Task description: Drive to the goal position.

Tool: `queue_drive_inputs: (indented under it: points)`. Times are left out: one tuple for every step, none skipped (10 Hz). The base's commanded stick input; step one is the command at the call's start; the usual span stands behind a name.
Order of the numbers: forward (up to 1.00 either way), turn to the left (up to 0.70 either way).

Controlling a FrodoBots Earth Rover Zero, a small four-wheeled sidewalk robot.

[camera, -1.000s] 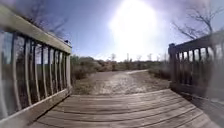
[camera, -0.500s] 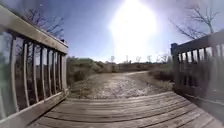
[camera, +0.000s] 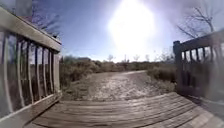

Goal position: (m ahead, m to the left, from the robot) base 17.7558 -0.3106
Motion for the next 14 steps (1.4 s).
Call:
queue_drive_inputs:
  points:
    - [0.50, -0.15]
    - [0.50, -0.15]
    - [0.50, -0.15]
    - [0.50, -0.15]
    - [0.50, -0.14]
    - [0.50, -0.14]
    - [0.50, -0.13]
    - [0.50, -0.12]
    - [0.50, -0.05]
    - [0.50, 0.01]
    - [0.50, 0.03]
    - [0.50, 0.04]
    - [0.50, 0.06]
    - [0.50, 0.08]
